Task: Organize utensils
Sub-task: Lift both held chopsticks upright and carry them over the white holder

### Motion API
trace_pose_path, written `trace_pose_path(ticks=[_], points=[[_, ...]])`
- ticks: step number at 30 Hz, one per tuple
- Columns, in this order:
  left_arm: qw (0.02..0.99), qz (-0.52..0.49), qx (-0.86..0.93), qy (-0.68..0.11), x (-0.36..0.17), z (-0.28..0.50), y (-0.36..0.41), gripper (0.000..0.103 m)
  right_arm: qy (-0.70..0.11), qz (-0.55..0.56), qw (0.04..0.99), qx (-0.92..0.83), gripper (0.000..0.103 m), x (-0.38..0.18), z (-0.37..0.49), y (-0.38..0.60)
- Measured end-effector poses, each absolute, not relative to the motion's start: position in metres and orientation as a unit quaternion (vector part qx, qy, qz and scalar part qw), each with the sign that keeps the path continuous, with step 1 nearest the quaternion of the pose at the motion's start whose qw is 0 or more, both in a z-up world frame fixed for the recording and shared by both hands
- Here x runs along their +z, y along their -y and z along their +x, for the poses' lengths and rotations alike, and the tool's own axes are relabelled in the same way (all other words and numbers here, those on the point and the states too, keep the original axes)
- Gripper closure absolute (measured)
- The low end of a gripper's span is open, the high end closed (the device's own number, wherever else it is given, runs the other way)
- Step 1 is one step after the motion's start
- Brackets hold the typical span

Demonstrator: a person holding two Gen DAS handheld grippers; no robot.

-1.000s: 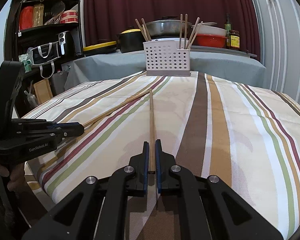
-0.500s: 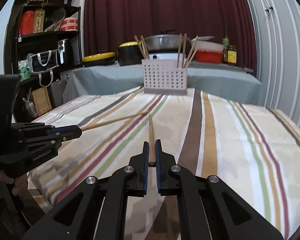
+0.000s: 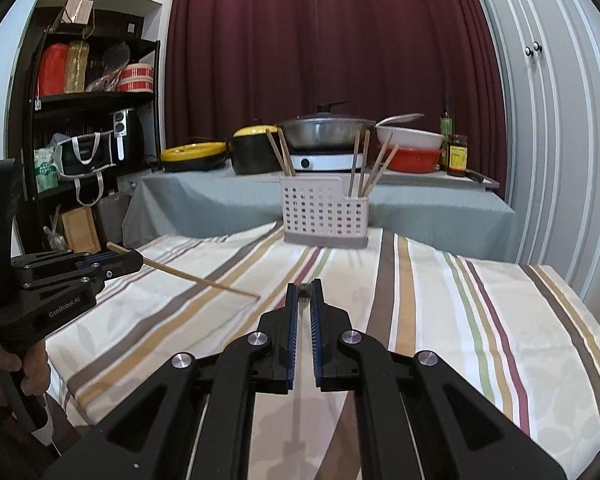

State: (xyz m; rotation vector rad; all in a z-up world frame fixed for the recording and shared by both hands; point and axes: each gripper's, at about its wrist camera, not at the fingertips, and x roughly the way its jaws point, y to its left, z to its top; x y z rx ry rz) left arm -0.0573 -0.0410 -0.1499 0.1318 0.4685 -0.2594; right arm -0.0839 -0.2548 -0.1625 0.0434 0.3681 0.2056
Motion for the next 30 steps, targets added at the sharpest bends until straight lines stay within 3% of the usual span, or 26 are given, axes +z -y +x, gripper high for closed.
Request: trace_pose_path(ticks=[11, 30], points=[[0.965, 0.056, -0.109, -0.233, -0.113, -0.048, 0.025, 0.097, -0.175, 0.025, 0.979, 0.106, 0.096, -0.141, -0.067, 0.253], [0.966, 0.043, -0.108, -0.231, -0.098, 0.012, 0.020, 0.097, -0.170, 0.022, 0.980, 0.104, 0.096, -0.119, -0.009, 0.243]])
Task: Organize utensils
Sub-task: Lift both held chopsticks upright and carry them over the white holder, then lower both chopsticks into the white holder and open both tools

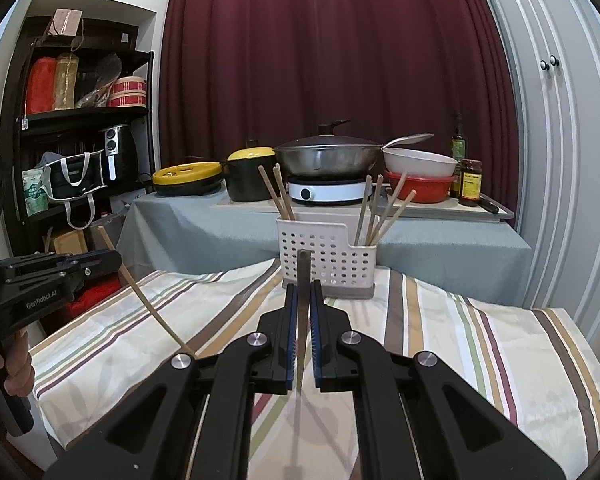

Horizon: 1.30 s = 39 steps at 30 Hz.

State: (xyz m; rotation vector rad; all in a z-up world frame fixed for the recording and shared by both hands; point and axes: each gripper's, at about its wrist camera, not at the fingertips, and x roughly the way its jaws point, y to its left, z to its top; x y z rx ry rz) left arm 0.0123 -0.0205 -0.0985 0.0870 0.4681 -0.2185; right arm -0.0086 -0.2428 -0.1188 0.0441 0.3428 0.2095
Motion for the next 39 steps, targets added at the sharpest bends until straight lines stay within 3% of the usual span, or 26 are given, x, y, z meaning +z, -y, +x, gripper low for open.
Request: trace_pose_path(ticks=[16, 39], points=[[0.972, 0.041, -0.102, -0.207, -0.076, 0.056, 0.024, 0.097, -0.147, 0.013, 0.984, 0.098, 0.096, -0.100, 0.032, 0.245], [0.985, 0.027, -0.136, -0.098, 0.038, 0.156, 0.067, 0.097, -0.044, -0.026, 0.994, 0.100, 0.096, -0.005, 0.109, 0.253]])
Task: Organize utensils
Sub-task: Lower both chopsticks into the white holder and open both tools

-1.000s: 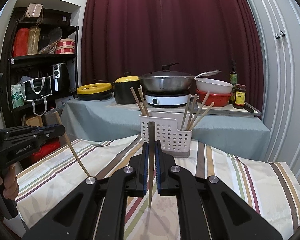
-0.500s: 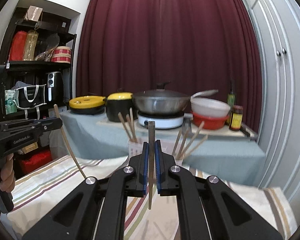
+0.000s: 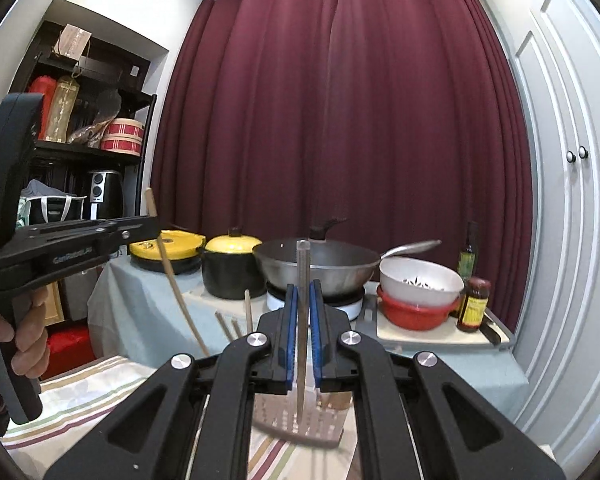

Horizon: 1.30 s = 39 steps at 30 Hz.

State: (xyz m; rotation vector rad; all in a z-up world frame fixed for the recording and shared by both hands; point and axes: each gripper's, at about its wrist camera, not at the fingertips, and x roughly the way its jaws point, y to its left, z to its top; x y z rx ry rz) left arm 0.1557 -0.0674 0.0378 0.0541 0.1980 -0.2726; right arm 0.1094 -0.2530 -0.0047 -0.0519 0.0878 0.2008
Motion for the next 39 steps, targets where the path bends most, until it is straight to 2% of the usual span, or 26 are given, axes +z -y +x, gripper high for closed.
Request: trace_pose_path(ticks=[15, 39], points=[[0.988, 0.014, -0.122, -0.089, 0.048, 0.219, 0.087, 0.097, -0.020, -0.026, 0.996, 0.078, 0.096, 0.011, 0.168, 0.263], [0.988, 0.010, -0.114, -0.107, 0.007, 0.286, 0.103, 0.097, -0.050, -0.028, 0.996, 0.071, 0.096, -0.030, 0.224, 0.262]])
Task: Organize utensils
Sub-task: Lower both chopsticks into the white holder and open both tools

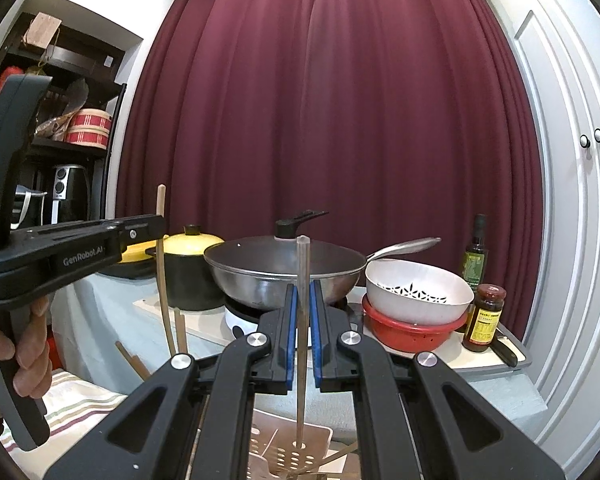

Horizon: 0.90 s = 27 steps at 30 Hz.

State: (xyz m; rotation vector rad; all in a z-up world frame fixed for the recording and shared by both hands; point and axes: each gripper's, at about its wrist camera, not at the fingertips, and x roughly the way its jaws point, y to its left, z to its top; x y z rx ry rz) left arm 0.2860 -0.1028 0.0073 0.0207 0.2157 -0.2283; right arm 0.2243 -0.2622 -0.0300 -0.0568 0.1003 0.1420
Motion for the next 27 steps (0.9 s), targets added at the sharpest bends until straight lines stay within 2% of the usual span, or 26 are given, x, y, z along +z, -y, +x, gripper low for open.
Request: trace_pose_path(ticks=[24, 26, 27], points=[[0.982, 0.016, -0.107, -0.156, -0.044, 0.314, 0.101, 0.097, -0.117, -0.015, 0.990, 0.076, 0.096, -0.073, 0.252, 0.260], [0.982, 0.018, -0.106, -0.158, -0.046, 0.315, 0.101, 0.095, -0.120, -0.018, 0.990, 0.072, 0.096, -0.074, 0.253, 0.259], [0.981, 0.021, -0.106, -0.159, -0.047, 0.315, 0.101, 0.090, -0.121, -0.021, 0.990, 0.072, 0.091, -0.074, 0.253, 0.257]])
